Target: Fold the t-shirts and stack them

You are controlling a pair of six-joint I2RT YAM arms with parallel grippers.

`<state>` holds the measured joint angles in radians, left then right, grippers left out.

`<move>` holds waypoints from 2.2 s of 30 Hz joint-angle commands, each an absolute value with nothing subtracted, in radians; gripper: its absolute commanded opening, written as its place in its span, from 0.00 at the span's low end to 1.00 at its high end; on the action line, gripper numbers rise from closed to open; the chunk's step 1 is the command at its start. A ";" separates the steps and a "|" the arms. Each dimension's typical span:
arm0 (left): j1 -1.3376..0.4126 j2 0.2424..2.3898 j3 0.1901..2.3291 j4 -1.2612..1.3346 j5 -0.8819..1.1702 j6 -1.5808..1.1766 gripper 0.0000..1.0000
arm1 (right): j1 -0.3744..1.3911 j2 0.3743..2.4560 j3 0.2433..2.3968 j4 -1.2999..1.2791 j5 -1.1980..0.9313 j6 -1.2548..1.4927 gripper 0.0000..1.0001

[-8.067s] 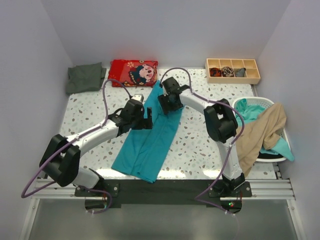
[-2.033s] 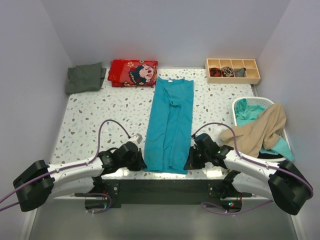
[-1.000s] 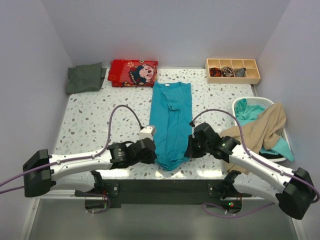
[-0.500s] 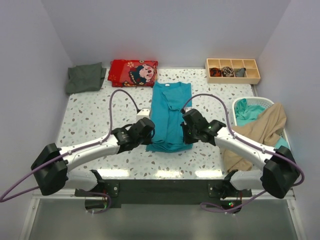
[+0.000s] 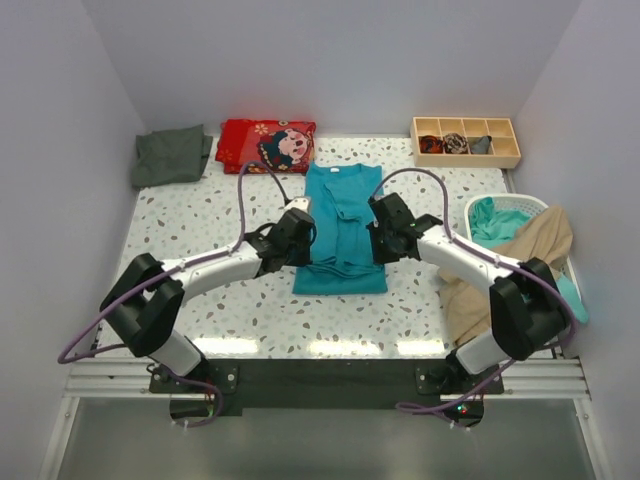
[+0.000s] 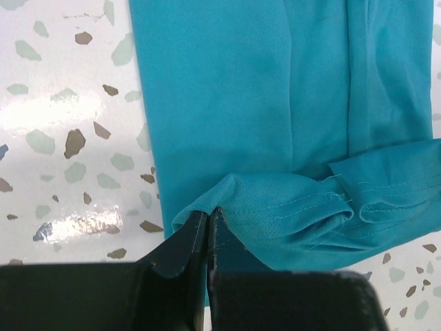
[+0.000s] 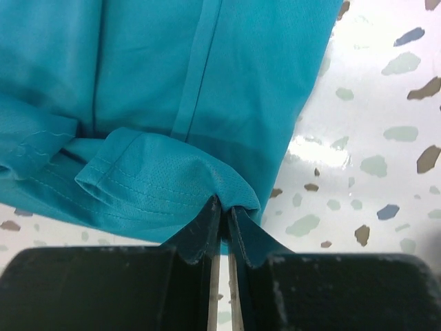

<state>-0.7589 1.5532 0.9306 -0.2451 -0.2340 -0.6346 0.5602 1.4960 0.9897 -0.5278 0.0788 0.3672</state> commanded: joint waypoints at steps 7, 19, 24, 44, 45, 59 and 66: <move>-0.658 1.666 1.057 -0.147 -0.190 -0.549 0.00 | 0.525 1.657 1.158 -0.482 0.092 0.291 0.13; -0.606 1.663 1.164 -0.198 -0.328 -0.467 0.75 | 0.472 1.594 1.230 -0.499 0.319 0.213 0.61; -0.606 1.577 1.118 -0.176 -0.191 -0.428 0.75 | 0.477 1.592 1.233 -0.515 0.010 0.251 0.59; -0.606 1.684 1.011 -0.132 0.298 -0.433 0.71 | 0.598 1.627 1.109 -0.523 -0.114 0.354 0.58; -0.606 1.696 1.025 -0.127 0.296 -0.434 0.70 | 0.597 1.634 1.112 -0.517 -0.107 0.354 0.58; -0.577 1.856 1.153 -0.071 0.179 -0.440 0.70 | 0.508 1.805 1.247 -0.488 0.029 0.285 0.60; -0.558 1.882 1.169 -0.092 0.127 -0.413 0.70 | 0.463 1.897 1.292 -0.483 0.041 0.259 0.61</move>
<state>-0.5716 1.8687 1.1339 -0.1154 0.1810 -0.4507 0.4747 1.8645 1.2453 -0.5018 0.0132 0.2928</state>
